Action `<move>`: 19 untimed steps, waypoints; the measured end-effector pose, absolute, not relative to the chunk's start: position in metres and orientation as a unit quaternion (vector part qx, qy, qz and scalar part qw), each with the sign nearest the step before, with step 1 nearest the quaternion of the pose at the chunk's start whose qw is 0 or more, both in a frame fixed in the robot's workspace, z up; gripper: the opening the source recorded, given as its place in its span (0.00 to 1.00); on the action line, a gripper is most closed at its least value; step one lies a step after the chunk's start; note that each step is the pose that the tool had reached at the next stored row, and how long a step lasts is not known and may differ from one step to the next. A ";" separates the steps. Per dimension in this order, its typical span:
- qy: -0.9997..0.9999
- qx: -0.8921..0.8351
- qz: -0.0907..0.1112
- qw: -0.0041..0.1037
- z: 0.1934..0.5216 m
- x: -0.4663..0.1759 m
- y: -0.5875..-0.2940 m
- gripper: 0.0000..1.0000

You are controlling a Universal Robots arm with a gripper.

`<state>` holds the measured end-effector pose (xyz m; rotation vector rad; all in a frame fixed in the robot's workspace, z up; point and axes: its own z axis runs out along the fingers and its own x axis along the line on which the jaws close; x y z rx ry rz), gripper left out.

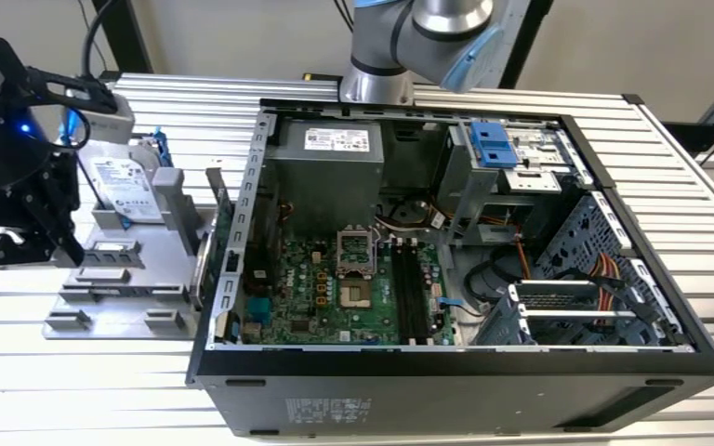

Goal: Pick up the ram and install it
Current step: 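Pick up the ram and move it above insertion slot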

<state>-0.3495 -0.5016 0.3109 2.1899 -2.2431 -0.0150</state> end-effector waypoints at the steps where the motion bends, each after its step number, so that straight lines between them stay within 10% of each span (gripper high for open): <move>1: -0.716 0.699 -0.005 0.003 0.312 -0.349 -0.502 0.00; 19: -0.716 0.699 -0.005 0.003 0.322 -0.349 -0.502 0.00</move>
